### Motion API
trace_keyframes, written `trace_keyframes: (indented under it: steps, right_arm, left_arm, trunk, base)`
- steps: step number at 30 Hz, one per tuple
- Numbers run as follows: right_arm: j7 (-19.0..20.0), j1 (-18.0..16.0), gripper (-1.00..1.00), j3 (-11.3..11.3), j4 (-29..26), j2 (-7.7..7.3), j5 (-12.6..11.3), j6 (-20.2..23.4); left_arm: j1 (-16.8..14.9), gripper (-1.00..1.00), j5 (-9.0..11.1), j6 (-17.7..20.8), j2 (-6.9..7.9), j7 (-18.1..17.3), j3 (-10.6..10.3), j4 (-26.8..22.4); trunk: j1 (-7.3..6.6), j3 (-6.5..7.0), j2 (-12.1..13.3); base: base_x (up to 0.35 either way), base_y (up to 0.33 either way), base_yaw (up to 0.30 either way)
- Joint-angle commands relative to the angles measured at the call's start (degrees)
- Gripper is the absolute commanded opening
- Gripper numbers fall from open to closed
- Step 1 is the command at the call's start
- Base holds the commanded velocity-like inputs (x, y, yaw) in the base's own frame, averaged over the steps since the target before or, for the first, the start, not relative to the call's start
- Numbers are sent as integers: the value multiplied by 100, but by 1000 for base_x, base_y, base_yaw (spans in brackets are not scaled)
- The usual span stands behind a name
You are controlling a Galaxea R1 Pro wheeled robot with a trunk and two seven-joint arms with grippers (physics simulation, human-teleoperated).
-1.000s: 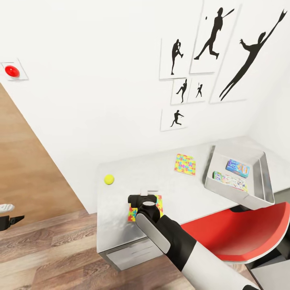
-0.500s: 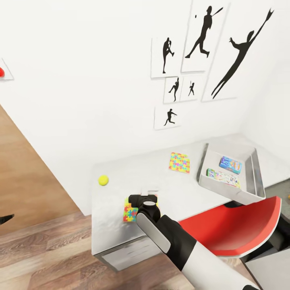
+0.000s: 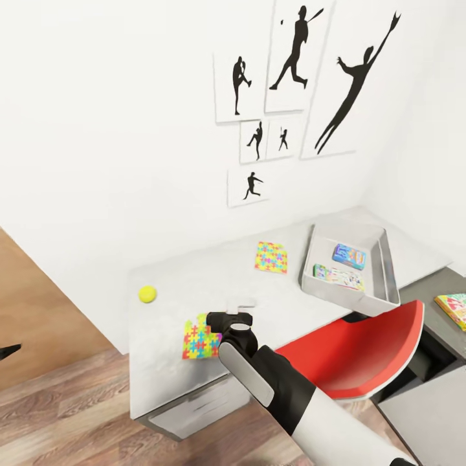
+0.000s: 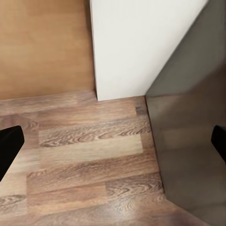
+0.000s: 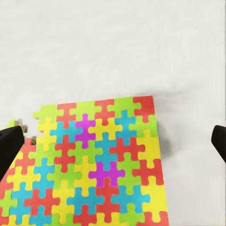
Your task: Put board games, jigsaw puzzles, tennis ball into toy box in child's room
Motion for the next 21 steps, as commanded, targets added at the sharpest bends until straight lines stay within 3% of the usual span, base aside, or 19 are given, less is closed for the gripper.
trace_keyframes:
  steps: [1,7,13,21]
  right_arm:
    - [-41,-8,100,9,-7,0,-24,26]
    - [-41,-8,100,6,-3,0,-24,21]
    - [-41,-8,100,14,-2,0,-19,-35]
    - [-41,-8,100,28,4,0,-17,-164]
  left_arm:
    - [-9,100,-44,34,-2,-54,16,-8]
    - [-9,100,-50,43,20,-63,30,-25]
    - [-9,100,-26,44,322,-223,47,-29]
    - [-9,100,-34,52,410,-550,52,-29]
  trunk:
    - [4,-12,-11]
    - [4,-14,-11]
    - [4,-14,-11]
    - [4,-14,-11]
  base:
    - [83,39,-35]
    - [40,21,-14]
    - [18,9,-2]
    - [57,41,0]
